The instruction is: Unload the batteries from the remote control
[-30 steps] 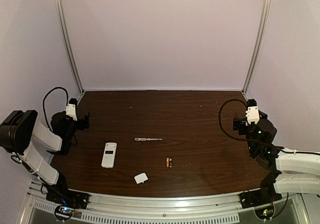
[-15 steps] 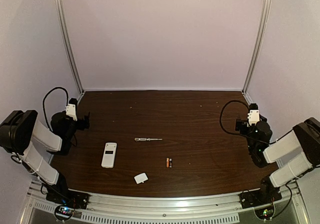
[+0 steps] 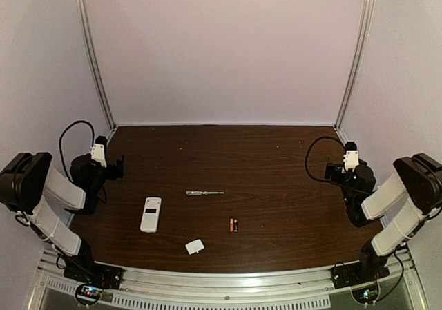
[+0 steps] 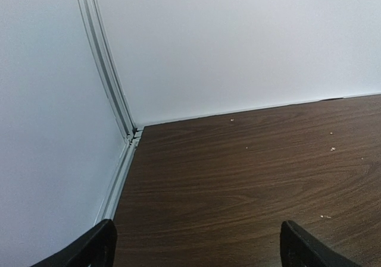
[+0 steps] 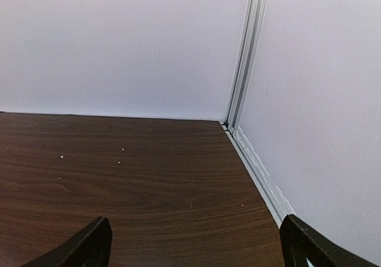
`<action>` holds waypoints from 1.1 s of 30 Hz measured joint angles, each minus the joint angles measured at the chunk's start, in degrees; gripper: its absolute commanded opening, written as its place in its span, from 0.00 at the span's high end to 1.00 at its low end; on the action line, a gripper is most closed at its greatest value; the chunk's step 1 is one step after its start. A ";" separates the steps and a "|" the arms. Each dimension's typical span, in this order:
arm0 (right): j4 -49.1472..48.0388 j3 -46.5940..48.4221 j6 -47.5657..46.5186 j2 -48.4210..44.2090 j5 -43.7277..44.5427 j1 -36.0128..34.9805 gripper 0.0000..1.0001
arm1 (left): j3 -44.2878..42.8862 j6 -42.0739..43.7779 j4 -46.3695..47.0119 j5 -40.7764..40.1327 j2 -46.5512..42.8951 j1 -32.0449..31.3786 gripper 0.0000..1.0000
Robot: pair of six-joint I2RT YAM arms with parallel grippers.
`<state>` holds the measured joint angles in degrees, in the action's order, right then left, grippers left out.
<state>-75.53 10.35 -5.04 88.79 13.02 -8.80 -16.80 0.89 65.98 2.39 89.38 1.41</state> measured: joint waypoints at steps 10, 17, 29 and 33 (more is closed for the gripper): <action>0.79 2.16 1.01 0.00 -1.42 0.59 0.00 | 0.00 0.02 0.00 0.00 0.00 0.00 0.03; 0.96 2.16 1.11 0.00 -1.53 0.59 0.00 | 0.00 0.00 0.00 0.00 0.00 0.00 0.03; 1.20 2.16 1.60 0.00 -1.57 0.61 0.00 | 0.00 0.00 0.00 0.00 0.00 0.00 0.02; 1.27 2.19 1.79 0.00 -1.64 0.72 0.00 | 0.00 0.00 0.00 0.02 0.00 0.00 0.02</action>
<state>-74.26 12.53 -3.25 88.79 11.38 -8.08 -16.80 0.89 65.98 2.42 89.38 1.41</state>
